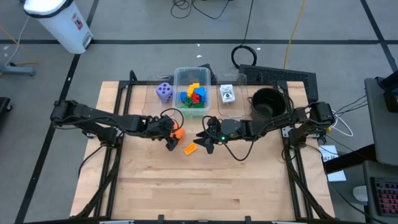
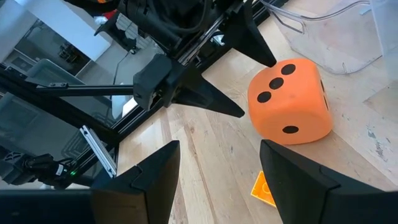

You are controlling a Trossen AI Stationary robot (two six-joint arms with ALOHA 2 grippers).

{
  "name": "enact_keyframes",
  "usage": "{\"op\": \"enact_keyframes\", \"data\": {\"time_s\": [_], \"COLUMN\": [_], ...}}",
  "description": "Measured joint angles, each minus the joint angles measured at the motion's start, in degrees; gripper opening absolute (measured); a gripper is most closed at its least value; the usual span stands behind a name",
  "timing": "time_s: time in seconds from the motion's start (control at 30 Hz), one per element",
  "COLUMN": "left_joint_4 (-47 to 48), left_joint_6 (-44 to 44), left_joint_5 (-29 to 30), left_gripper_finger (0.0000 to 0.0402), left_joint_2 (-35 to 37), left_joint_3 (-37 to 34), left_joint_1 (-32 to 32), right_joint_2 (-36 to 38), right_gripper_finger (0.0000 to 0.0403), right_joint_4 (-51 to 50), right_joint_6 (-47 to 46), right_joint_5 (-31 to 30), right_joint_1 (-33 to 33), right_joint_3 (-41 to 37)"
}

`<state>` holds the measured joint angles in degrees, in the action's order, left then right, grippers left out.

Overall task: Pick & Place Toys
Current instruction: Put the orange die into the left transparent bin

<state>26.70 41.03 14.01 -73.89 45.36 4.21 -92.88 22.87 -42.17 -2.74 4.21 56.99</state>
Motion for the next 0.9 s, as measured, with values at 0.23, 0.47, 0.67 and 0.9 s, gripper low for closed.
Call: {"op": "enact_keyframes", "data": {"time_s": [0.23, 0.47, 0.67, 0.9], "left_joint_4": [0.0, 1.6, 2.4, 4.3], "left_joint_6": [0.2, 3.5, 10.1, 10.8], "left_joint_5": [-2.6, 1.9, 5.1, 5.5], "left_gripper_finger": [0.04, 0.0399, 0.0399, 0.0399], "left_joint_2": [0.0, 0.0, 0.0, -2.6], "left_joint_3": [0.0, 0.0, 0.0, 0.0], "left_joint_1": [0.0, -0.3, -1.6, -1.9], "right_joint_2": [0.0, 0.0, 0.0, 0.0], "right_gripper_finger": [0.0215, 0.0215, 0.0215, 0.0215], "right_joint_4": [0.0, 0.0, 0.0, -0.1], "right_joint_6": [0.0, 0.0, -0.1, -0.2], "right_joint_5": [0.0, 0.0, 0.0, 0.0], "right_joint_1": [0.0, 0.0, 0.0, 0.0], "right_joint_3": [0.0, 0.0, 0.0, 0.0]}}
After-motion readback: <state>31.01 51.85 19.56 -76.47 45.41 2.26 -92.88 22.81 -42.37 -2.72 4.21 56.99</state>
